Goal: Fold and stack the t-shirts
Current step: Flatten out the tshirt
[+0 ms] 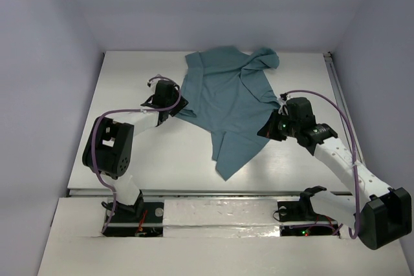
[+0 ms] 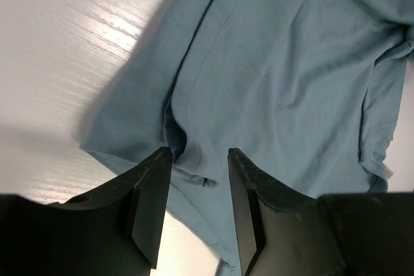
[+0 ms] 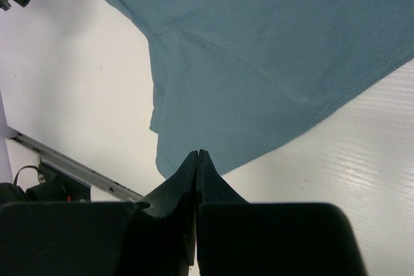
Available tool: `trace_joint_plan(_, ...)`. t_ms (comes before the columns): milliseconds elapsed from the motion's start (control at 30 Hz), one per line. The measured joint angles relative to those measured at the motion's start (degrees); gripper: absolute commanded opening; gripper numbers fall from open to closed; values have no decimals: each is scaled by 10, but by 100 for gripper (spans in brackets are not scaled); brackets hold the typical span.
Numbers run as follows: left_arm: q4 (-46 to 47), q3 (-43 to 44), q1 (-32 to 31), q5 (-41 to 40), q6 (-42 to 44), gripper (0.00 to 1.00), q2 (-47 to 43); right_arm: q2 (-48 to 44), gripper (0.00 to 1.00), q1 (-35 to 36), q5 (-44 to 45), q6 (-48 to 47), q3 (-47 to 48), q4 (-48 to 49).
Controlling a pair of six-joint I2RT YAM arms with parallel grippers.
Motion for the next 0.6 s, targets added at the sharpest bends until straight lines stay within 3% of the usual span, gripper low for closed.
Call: trace_joint_plan(600,6,-13,-13,-35,-28,32,13,-7,0,0,0,2,0,0)
